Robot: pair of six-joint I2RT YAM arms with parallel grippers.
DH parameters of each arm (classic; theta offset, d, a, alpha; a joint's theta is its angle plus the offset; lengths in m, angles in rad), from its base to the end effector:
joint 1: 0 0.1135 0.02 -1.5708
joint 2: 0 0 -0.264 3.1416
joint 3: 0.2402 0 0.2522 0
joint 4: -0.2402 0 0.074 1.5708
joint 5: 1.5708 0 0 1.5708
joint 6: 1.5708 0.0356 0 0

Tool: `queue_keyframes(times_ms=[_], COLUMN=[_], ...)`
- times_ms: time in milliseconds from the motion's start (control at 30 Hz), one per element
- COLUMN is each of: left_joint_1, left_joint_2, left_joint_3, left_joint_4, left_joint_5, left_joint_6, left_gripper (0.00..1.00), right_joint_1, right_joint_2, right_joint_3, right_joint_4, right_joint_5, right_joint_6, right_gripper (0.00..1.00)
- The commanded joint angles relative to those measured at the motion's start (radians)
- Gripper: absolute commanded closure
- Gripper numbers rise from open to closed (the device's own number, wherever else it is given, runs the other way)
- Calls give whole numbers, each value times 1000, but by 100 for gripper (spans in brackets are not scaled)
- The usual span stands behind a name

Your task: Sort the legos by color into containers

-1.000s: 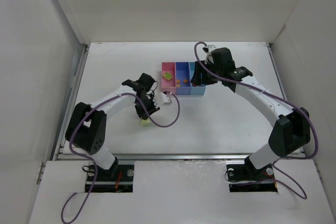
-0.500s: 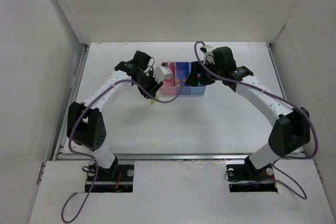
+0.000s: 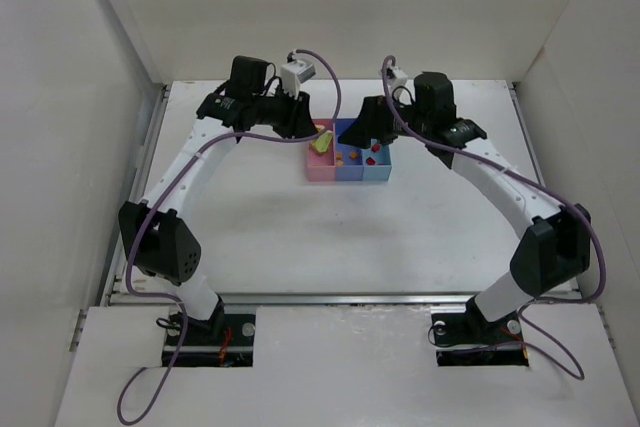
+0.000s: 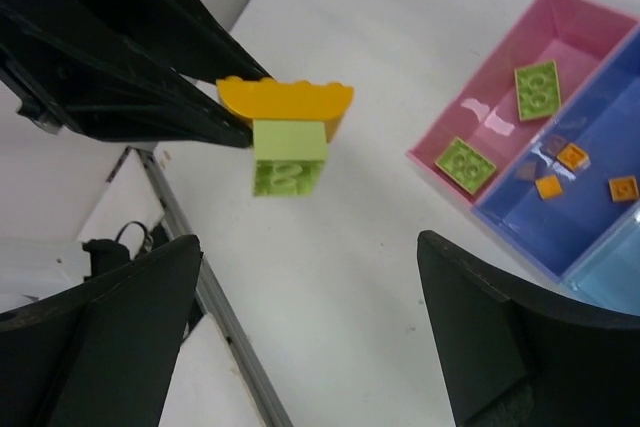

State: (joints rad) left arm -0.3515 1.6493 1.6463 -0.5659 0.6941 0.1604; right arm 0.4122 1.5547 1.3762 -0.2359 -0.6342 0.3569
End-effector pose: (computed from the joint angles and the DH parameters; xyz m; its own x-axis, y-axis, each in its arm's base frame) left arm 0.3407 -0.1492 0.3813 -0.3762 0.2687 -0.8867 0.8415 0.4996 -0.2056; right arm 0.3227 0.1641 0.3517 -0.6320 0.0308 -0.7743 -0.6391 0.5443 0.5433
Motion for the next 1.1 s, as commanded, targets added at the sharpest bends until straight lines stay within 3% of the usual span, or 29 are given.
queue_keyframes(times_ms=[0,267,500,600,633,733,867,933,1067], left_joint_1=[6,6,6,6,6,6,6,6,6], left_joint_2=[-35,-36,-26,-26,-26,-26,-36,-36,-45], left_joint_3=[43,53,73,73,73,54,43,33,33], left_joint_4=[139,181,190,190,190,190,190,179,121], left_joint_5=[73,93,111,111,111,111,72,38,-79], left_joint_6=[-159,-216,-236,-245,-245,-245,-245,-228,-154], left_gripper=[100,100,100,100,100,100,100,100,100], right_joint_1=[2,33,62,62,62,62,62,62,36], right_joint_2=[33,94,114,125,125,136,145,145,108], right_joint_3=[92,106,98,98,107,107,116,106,40], right_joint_4=[107,198,222,241,241,250,250,250,250], right_joint_5=[-76,-119,-110,-110,-110,-96,-96,-96,-96], right_joint_6=[48,134,143,152,162,162,171,171,171], right_gripper=[6,5,16,32,45,59,95,100,100])
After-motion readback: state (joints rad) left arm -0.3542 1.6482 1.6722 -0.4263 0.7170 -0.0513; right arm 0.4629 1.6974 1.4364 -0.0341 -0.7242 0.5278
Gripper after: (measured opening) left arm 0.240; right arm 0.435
